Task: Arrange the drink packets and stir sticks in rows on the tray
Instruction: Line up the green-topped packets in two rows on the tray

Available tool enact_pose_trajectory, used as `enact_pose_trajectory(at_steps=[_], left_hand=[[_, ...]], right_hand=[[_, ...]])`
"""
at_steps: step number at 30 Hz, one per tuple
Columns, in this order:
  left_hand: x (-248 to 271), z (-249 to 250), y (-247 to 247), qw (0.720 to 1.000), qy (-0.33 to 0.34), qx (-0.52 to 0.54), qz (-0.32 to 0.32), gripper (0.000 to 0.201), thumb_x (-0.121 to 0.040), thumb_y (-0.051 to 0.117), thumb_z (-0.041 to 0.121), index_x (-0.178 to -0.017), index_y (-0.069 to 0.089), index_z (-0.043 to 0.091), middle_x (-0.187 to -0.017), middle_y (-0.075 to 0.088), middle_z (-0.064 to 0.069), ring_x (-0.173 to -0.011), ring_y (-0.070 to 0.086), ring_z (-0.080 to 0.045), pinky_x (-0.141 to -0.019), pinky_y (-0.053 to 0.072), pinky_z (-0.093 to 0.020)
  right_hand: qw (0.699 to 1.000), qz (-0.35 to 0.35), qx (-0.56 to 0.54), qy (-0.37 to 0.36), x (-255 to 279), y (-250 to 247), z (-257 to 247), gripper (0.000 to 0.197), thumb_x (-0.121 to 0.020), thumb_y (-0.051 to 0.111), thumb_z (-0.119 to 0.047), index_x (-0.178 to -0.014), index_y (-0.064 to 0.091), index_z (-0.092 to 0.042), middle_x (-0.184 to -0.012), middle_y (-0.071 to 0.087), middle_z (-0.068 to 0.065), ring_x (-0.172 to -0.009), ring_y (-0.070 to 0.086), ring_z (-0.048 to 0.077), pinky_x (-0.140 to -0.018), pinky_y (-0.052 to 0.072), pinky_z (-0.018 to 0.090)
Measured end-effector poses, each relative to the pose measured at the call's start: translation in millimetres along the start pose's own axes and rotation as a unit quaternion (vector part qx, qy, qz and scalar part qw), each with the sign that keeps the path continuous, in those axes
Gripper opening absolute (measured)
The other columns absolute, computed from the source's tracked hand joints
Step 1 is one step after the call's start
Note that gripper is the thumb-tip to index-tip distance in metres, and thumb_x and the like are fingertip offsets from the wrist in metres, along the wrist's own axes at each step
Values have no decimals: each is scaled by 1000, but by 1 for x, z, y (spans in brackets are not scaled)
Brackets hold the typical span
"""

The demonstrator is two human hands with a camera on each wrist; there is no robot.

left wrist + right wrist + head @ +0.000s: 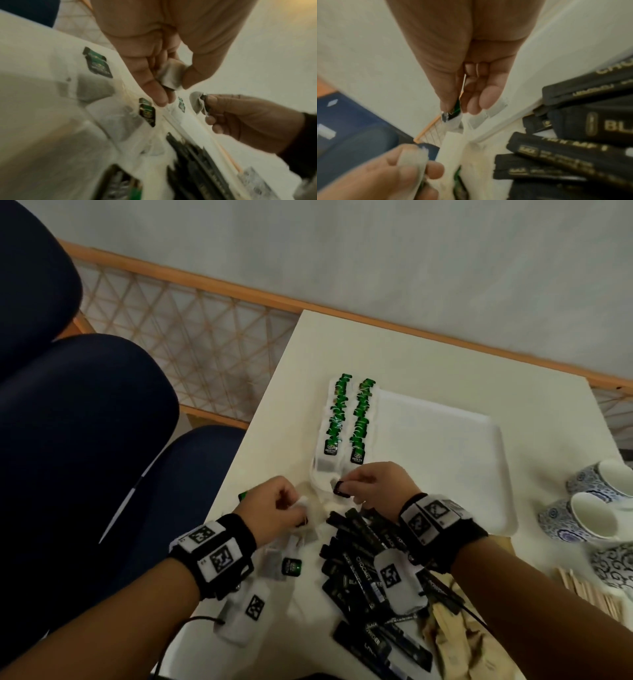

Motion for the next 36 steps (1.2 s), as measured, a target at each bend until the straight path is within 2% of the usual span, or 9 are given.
enact_pose_trajectory(at_steps=[4,8,14,22,24,26,30,33,36], left_hand=[[-9,10,4,985,-46,165,-26,25,-93,49,0,-98,46,24,-89,66,-14,-59,62,-22,-51,51,-28],[-15,23,14,983,-31,169,-60,26,-98,39,3,-92,61,17,-96,59,-10,-63,58,-20,-51,48,-30],[-20,30,23,984,-42,163,-64,15,-86,68,17,-100,64,22,-73,58,-8,-64,54,-19,-54,46,-30],[-33,38,21,984,-11,148,-99,43,-91,49,3,-124,54,31,-62,43,5,-46,37,-7,-43,36,-24],[-35,42,21,988,18,105,-115,39,-89,62,9,-119,57,33,-80,56,15,-69,54,3,-70,52,-30],[-40,40,23,990,30,75,-119,31,-83,71,18,-107,62,35,-102,62,15,-100,56,0,-93,46,-27],[-51,33,22,991,23,96,-85,12,-80,75,18,-78,63,20,-79,61,16,-76,56,0,-74,43,-19],[-53,33,22,988,14,135,-67,15,-81,74,13,-81,62,4,-70,60,18,-60,54,8,-61,42,-9],[-53,31,18,989,7,137,-46,16,-80,75,15,-79,61,8,-65,58,19,-56,53,12,-55,39,-5]], right_hand=[[984,-32,-171,27,8,-2,-8,10,-88,66,-10,-94,68,-17,-72,68,2,-62,63,12,-68,57,28],[981,-43,-191,7,8,-4,-16,19,-89,63,-5,-99,63,-21,-72,68,6,-65,66,16,-65,56,27],[964,-51,-259,23,1,2,-17,22,-89,59,3,-105,60,-13,-75,67,8,-61,65,17,-59,54,27],[994,-75,-13,-80,-6,-1,-29,39,-85,50,-5,-105,65,-35,-74,62,-8,-62,55,6,-61,47,23],[988,-94,37,-115,-6,-2,-36,44,-82,52,-5,-111,60,-37,-77,61,-9,-59,53,3,-59,44,19],[984,-102,50,-136,-6,-4,-42,47,-80,54,-4,-113,57,-38,-85,62,-4,-58,54,3,-59,44,19],[988,-86,24,-125,-14,-8,-41,41,-82,65,-13,-115,57,-37,-90,64,-6,-58,58,1,-58,43,16],[994,-67,40,-81,-24,-7,-32,40,-78,74,-29,-114,59,-35,-91,66,-9,-72,63,5,-70,48,20],[995,-30,60,-67,-31,-12,-27,17,-81,73,-25,-98,70,-27,-73,67,-8,-70,61,5,-64,45,12]])
Point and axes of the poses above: each hand's wrist, its own x-axis away from the middle knuckle, its own y-axis out of the palm, z = x × y, the point moved 7 cm from there along -x, towards the middle knuckle
